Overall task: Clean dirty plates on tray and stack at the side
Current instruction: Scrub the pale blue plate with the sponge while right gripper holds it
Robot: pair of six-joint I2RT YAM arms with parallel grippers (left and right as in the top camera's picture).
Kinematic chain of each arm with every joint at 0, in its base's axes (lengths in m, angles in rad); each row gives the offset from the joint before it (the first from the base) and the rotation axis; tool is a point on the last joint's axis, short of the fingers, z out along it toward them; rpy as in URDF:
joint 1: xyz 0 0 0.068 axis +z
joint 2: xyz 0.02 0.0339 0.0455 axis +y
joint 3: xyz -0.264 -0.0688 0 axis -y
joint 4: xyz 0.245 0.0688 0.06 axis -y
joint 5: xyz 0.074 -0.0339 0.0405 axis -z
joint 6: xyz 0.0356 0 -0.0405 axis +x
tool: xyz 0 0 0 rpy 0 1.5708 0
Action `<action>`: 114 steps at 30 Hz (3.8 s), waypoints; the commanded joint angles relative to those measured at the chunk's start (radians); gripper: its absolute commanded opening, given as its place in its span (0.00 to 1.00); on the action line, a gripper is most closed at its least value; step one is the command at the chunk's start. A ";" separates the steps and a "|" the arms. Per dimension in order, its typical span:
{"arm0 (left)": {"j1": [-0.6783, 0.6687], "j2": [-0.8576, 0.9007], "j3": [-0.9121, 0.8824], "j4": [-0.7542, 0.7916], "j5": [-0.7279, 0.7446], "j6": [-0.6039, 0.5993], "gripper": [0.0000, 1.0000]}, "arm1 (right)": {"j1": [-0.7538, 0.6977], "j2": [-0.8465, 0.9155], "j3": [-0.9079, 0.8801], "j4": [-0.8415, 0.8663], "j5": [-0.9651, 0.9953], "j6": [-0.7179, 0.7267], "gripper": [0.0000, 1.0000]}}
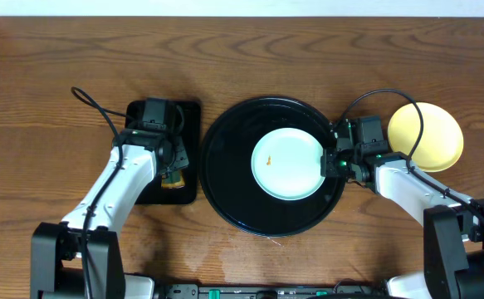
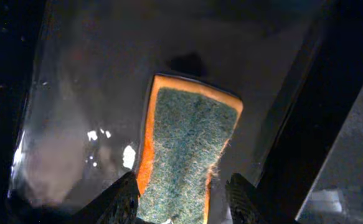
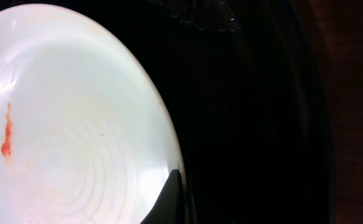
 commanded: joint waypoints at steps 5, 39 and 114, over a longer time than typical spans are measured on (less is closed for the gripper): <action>-0.002 0.106 -0.037 0.056 -0.013 0.002 0.41 | -0.010 0.019 0.000 -0.012 0.028 -0.021 0.01; 0.058 0.118 -0.068 0.092 0.058 0.021 0.40 | -0.010 0.019 0.000 -0.012 0.028 -0.020 0.01; -0.576 0.404 0.321 0.202 -0.790 0.032 0.07 | 0.058 0.023 0.000 -0.047 0.156 0.077 0.01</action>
